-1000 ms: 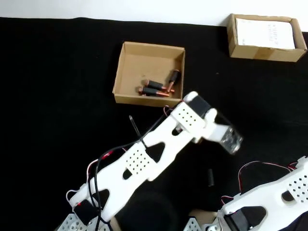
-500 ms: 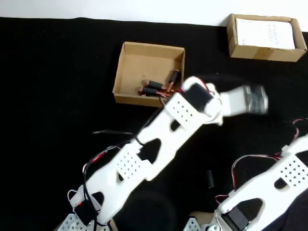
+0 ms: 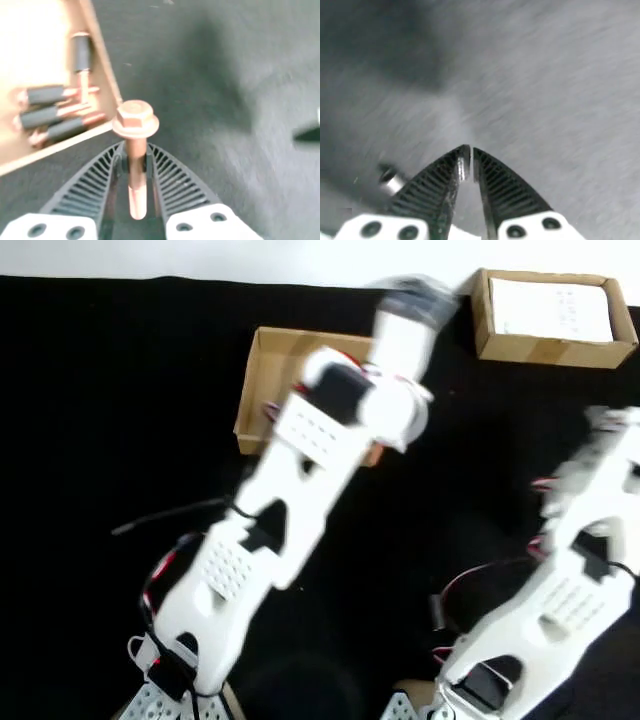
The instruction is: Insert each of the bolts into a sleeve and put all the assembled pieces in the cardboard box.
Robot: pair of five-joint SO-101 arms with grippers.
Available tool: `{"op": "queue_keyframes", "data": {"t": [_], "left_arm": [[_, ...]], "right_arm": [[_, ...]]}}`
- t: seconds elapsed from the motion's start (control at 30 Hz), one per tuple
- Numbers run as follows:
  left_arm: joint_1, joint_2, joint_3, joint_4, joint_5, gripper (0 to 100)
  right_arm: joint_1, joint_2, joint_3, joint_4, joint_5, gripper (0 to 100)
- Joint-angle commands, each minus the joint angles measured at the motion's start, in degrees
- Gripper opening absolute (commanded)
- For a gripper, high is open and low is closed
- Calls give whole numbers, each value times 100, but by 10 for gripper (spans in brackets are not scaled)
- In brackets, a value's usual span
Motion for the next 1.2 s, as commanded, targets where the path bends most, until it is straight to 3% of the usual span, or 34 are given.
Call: {"op": "queue_keyframes", "data": {"t": [0.0, 0.13, 0.33, 0.5, 0.7, 0.8, 0.97, 1.17], "left_arm": [[-277, -558, -127, 44, 422, 8], [-251, -1279, 673, 44, 413, 8], [13, -3468, 3960, 0, 396, 8], [-136, -5138, 6255, -62, 422, 8], [-1068, -7231, 8848, -949, 378, 8], [-1420, -8426, 10237, -1424, -26, 8], [-1578, -9771, 12189, -1987, -281, 8], [-1552, -10387, 13807, -2980, -264, 8]], "right_arm": [[-295, -1604, 796, 31, -44, 8], [-567, -3240, 1763, 31, -9, 8], [-1121, -5473, 3266, 22, 132, 8], [-1473, -5956, 4242, 13, 97, 8], [-1903, -6510, 5007, -207, -404, 8], [-2378, -7064, 5516, -435, -519, 8], [-3081, -7811, 6457, -1358, -519, 8], [-3160, -7776, 7046, -2264, -519, 19]]}}
